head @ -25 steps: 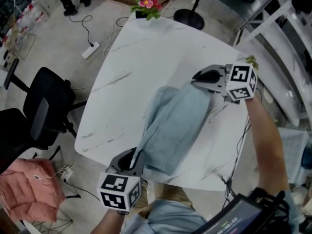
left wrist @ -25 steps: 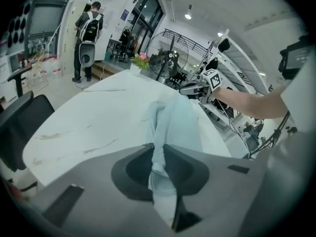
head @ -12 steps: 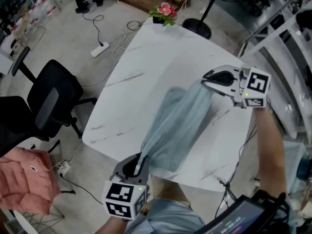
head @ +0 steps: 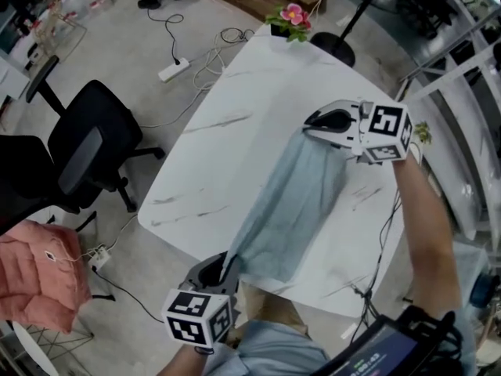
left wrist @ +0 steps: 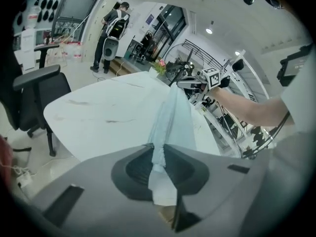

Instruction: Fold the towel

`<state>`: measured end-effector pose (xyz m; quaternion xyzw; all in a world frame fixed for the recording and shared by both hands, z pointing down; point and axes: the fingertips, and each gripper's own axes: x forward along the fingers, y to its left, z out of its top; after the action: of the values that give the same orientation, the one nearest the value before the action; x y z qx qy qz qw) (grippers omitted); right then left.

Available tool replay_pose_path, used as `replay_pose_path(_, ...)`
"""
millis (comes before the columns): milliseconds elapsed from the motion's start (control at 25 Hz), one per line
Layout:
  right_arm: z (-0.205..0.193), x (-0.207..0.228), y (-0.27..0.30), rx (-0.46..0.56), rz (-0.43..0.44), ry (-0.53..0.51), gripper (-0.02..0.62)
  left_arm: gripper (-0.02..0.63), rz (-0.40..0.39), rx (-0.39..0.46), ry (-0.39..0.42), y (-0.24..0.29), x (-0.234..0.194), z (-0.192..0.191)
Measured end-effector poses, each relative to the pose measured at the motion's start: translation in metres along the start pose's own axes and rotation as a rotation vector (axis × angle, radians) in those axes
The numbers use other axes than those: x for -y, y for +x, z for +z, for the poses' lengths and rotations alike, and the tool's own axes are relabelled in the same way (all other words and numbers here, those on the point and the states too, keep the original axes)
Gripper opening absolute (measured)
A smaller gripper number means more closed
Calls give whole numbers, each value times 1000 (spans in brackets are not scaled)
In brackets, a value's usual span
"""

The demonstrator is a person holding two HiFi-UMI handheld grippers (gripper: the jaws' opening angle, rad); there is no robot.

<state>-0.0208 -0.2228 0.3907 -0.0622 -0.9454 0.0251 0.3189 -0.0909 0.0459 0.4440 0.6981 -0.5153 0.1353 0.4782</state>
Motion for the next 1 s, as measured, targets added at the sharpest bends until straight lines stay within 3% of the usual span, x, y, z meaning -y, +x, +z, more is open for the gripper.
replay_pose_path(160,-33,15,49,-65,51,48,48,57,1,-36,-109,13,-23,-13)
replay_pose_path(360,-70,24,75,-115,73,95,50,57,13,-56,-152,23,-39,-15)
replay_pose_path(480,-74,26,80,-148,61,50,52,57,11,-66,-167,30,-45,-16)
replay_pose_path(560,-73,30,80,-163,30,35,82,54,2,-72,-159,33,-46,-14)
replay_pose_path(640,-58,36,69,-104,-8,82,201,85,-5,-78,-136,27,-45,-12)
replay_pose_path(800,-6,49,11,110,-124,149,206,176,49,-29,-89,-9,-56,6)
replay_pose_path(920,-1,42,-25,91,-205,92,184,144,78,29,-29,-31,-50,26)
replay_pose_path(1000,-12,24,-37,27,-227,56,159,107,9,31,12,-30,-22,33)
